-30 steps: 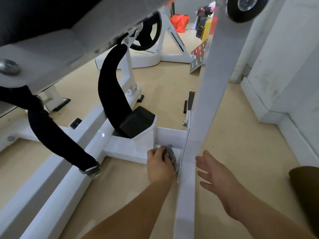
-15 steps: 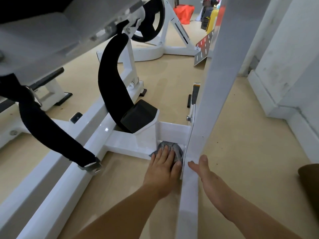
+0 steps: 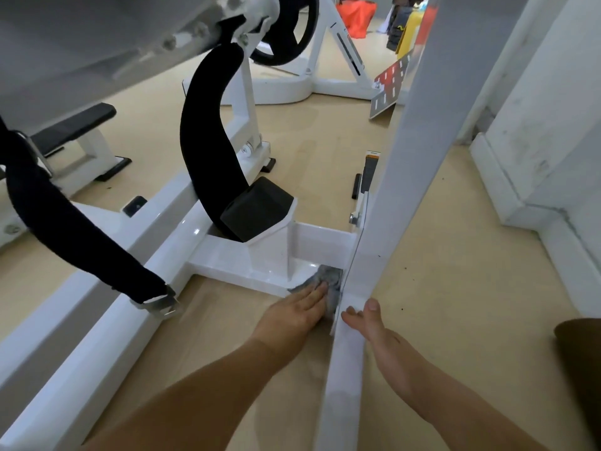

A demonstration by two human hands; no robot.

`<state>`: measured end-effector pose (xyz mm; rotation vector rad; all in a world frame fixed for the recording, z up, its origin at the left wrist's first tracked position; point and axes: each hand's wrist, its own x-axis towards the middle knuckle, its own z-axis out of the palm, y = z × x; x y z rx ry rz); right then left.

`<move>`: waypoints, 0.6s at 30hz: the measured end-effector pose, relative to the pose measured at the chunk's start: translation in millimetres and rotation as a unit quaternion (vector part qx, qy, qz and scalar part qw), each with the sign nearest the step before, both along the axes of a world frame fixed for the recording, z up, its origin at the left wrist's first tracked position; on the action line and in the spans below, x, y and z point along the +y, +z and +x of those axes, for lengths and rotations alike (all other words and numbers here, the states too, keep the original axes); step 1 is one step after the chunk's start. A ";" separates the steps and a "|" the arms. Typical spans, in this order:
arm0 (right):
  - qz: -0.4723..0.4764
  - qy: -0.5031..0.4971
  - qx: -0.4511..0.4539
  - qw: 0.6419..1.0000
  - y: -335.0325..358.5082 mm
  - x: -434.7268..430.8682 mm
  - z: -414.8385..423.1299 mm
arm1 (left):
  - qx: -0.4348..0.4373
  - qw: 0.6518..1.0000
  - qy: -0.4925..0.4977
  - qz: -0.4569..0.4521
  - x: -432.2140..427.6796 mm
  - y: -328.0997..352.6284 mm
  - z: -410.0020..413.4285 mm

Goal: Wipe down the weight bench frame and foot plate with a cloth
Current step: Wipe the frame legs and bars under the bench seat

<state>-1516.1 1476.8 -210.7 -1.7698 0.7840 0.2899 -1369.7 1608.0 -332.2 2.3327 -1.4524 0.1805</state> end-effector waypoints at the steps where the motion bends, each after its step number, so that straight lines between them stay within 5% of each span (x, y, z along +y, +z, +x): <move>1: -0.004 0.008 0.004 1.000 -0.8 -0.2 -0.3 | 0.023 0.999 0.028 0.028 1.9 8.9 5.1; 4: -0.001 0.036 -0.004 0.999 3.7 0.6 -4.7 | 0.255 0.951 0.172 -0.022 -13.2 40.6 -24.0; 8: -0.087 0.012 -0.079 0.993 12.7 -5.7 -10.3 | 0.540 0.773 0.254 -0.214 -27.2 61.1 -55.4; 10: -0.136 -0.018 -0.112 0.984 19.0 -8.7 -13.7 | 0.596 0.720 0.272 -0.231 -29.0 65.9 -50.9; 14: -0.146 -0.055 -0.146 0.977 34.9 -5.7 -14.5 | 0.580 0.746 0.268 -0.190 -42.6 75.3 -65.2; 18: -0.186 -0.070 -0.196 0.960 59.6 1.6 -8.5 | 0.533 0.731 0.316 -0.287 -37.7 119.5 -62.6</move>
